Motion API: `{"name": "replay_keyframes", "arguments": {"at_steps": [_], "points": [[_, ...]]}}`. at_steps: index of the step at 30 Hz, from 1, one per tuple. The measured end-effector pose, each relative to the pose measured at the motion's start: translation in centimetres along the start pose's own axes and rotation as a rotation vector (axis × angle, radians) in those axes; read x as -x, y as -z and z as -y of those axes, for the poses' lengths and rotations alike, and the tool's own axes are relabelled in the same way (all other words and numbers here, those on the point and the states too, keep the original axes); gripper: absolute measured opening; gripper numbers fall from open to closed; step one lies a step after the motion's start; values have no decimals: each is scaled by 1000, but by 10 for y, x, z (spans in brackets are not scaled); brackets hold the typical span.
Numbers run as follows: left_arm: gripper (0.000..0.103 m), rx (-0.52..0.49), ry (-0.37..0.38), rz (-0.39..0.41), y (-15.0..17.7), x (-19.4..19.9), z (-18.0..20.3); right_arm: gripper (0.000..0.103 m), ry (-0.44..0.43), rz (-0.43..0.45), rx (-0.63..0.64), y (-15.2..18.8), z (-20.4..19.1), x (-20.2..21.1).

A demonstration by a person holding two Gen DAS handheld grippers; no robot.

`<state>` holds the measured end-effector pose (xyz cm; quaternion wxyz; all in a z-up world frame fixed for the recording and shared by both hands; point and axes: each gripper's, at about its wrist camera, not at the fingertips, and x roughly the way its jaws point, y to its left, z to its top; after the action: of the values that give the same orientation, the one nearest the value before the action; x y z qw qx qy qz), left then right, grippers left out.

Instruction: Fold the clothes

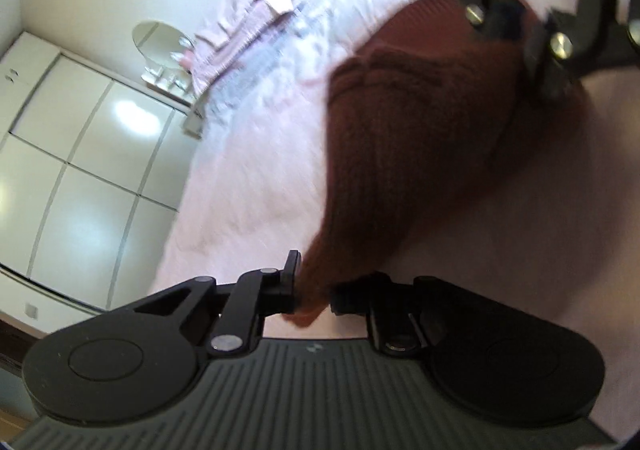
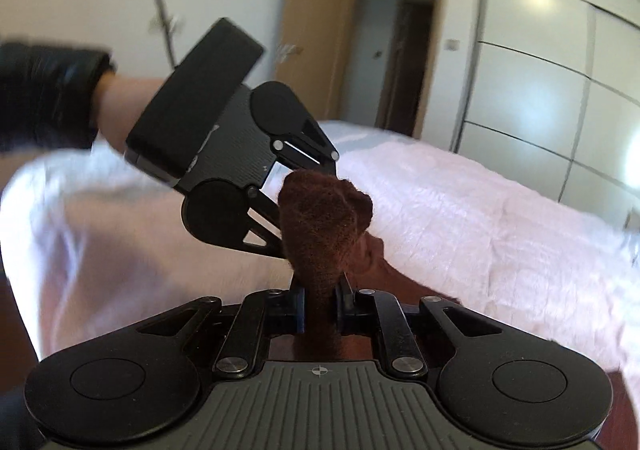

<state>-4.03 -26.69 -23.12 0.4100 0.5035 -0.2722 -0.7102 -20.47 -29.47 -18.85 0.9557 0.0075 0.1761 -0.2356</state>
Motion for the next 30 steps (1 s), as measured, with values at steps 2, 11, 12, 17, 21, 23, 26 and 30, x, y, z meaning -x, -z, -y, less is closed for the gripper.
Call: {"name": "replay_keyframes", "arguments": {"at_steps": [2, 11, 12, 17, 21, 23, 26, 30], "points": [[12, -27, -12, 25, -34, -10, -10, 12, 28, 52, -104, 2, 27, 22], [23, -67, 119, 107, -188, -126, 17, 12, 257, 186, -666, 79, 164, 123], [23, -55, 130, 109, -194, -132, 21, 12, 273, 173, -746, 96, 178, 129], [35, 153, 180, 43, -179, -143, 10, 12, 220, 123, -1043, 158, 220, 133], [35, 363, 243, -41, -149, -145, 2, 28, 184, 144, -1044, 152, 221, 125], [33, 401, 266, -62, -133, -134, 16, 38, 177, 161, -1079, 151, 225, 123], [31, 410, 259, -66, -119, -119, 35, 41, 177, 168, -1144, 154, 208, 130], [31, 417, 231, -47, -116, -107, 40, 34, 179, 173, -1192, 148, 210, 140]]}}
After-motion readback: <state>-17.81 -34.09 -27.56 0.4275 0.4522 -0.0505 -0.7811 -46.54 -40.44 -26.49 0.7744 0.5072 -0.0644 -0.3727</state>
